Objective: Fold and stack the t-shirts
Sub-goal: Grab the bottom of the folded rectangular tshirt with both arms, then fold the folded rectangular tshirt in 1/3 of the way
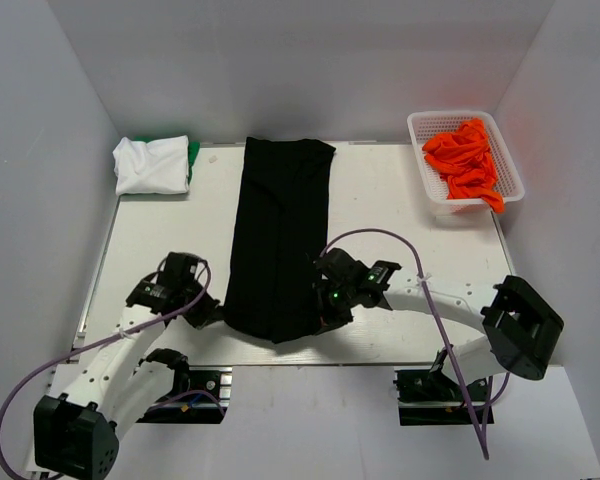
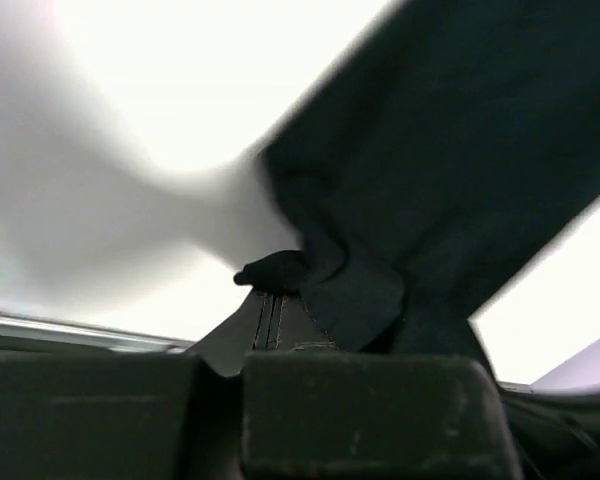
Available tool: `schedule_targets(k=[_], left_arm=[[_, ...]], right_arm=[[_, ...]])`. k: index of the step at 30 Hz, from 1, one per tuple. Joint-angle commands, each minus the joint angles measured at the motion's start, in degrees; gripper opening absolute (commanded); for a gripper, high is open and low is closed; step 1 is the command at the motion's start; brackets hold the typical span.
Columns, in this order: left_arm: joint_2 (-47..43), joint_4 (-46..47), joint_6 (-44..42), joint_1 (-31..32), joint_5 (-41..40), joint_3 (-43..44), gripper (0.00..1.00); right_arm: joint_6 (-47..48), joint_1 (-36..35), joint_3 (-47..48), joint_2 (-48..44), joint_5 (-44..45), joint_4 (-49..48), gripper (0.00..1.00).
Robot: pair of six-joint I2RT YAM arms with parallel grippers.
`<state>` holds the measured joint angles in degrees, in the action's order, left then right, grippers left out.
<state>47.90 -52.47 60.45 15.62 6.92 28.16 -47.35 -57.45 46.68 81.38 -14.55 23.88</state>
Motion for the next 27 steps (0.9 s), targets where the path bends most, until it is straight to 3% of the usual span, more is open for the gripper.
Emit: schedule_targets(k=[1, 11, 18, 27], left_arm=[[0.3, -0.1, -4.4, 0.1, -5.3, 7.6, 0.0], [18.3, 10.2, -7.6, -1.1, -1.7, 19.4, 0.0], [27.1, 13.9, -8.7, -1.1, -7.4, 32.0, 0.0], [40.7, 16.4, -10.5, -1.1, -8.1, 45.3, 0.0]], right_arm=[[-0.5, 1.7, 2.5, -1.2, 4.3, 3.0, 0.0], [1.8, 10.1, 12.2, 2.6, 9.9, 4.1, 0.0], [7.0, 16.4, 22.7, 9.1, 10.2, 4.1, 0.0], [13.1, 23.8, 35.2, 18.2, 7.0, 5.3, 0.0]])
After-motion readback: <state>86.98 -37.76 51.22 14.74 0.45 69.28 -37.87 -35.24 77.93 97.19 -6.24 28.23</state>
